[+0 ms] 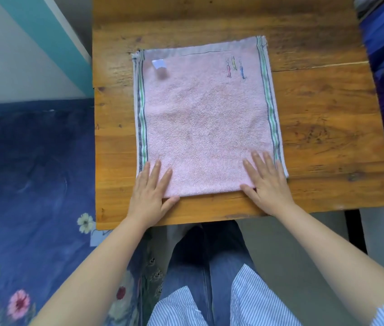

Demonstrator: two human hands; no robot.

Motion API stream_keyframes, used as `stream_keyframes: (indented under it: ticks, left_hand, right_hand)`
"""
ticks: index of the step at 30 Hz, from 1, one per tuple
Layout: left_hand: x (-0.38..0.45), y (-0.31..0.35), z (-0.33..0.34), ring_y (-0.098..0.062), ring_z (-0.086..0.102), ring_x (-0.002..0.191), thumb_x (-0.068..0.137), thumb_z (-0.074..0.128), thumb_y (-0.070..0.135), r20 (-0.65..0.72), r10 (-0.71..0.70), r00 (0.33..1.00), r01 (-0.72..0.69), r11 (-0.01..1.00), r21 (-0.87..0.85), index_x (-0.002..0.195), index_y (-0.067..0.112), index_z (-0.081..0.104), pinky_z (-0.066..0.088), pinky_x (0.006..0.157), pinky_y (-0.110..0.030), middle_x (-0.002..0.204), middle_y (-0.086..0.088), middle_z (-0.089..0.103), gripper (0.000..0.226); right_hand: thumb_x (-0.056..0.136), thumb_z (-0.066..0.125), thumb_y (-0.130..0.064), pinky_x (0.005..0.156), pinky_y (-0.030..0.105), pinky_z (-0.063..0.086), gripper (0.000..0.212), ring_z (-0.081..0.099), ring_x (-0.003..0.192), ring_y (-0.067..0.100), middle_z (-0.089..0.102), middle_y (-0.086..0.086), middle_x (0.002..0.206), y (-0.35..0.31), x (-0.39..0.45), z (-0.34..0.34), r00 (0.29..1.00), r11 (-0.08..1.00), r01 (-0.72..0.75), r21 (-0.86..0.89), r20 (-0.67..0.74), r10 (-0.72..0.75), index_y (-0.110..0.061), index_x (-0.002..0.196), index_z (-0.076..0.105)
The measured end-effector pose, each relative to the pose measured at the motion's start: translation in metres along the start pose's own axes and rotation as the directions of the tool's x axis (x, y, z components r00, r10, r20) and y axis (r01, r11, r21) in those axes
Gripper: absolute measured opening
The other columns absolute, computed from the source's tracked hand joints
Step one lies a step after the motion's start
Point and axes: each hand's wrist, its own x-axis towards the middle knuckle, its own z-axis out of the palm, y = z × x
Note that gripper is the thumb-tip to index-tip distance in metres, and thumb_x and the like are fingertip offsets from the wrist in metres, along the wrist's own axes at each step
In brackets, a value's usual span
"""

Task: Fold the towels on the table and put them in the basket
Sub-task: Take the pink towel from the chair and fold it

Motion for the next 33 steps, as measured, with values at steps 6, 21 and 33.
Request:
stream_keyframes:
  ticks: [6, 21, 33]
  left_hand:
    - [0.000, -0.008, -0.012, -0.047, 0.054, 0.115, 0.056, 0.084, 0.013, -0.104, 0.121, 0.987, -0.111, 0.989, 0.101, 0.125, 0.010, 0.045, 0.049, 0.084, -0.055, 0.127, -0.024, 0.056, 0.079]
    - [-0.001, -0.023, -0.077, -0.021, 0.043, 0.128, 0.088, 0.042, -0.004, 0.126, -0.049, 0.991, 0.100, 0.894, -0.437, 0.118, 0.005, 0.060, 0.032, 0.102, -0.029, 0.134, -0.009, 0.052, 0.036]
    - [0.005, -0.029, -0.113, -0.005, 0.055, 0.067, 0.061, 0.044, 0.015, 0.178, 0.017, 0.984, 0.137, 0.568, -0.812, 0.070, 0.007, 0.064, 0.042, 0.064, -0.016, 0.065, 0.010, 0.061, 0.023]
  right_hand:
    - [0.078, 0.033, -0.025, 0.109, 0.042, 0.026, 0.052, 0.027, 0.126, 0.027, 0.052, 0.020, 0.132, 0.027, -0.009, -0.003, 0.980, 0.984, 0.164, -0.072, -0.105, -0.171, -0.008, 0.127, 0.038]
    - [0.083, 0.037, 0.003, 0.092, 0.038, 0.043, 0.035, 0.056, 0.111, 0.033, 0.063, 0.021, 0.113, 0.007, 0.013, -0.075, 0.953, 0.970, -0.124, 0.210, 0.298, 0.058, 0.003, 0.102, 0.067]
    - [0.077, 0.033, 0.011, 0.053, 0.029, 0.011, 0.031, 0.023, 0.055, 0.017, 0.028, 0.007, 0.056, 0.013, 0.029, -0.129, 0.866, 0.898, -0.305, 0.316, 0.485, 0.123, -0.009, 0.053, 0.029]
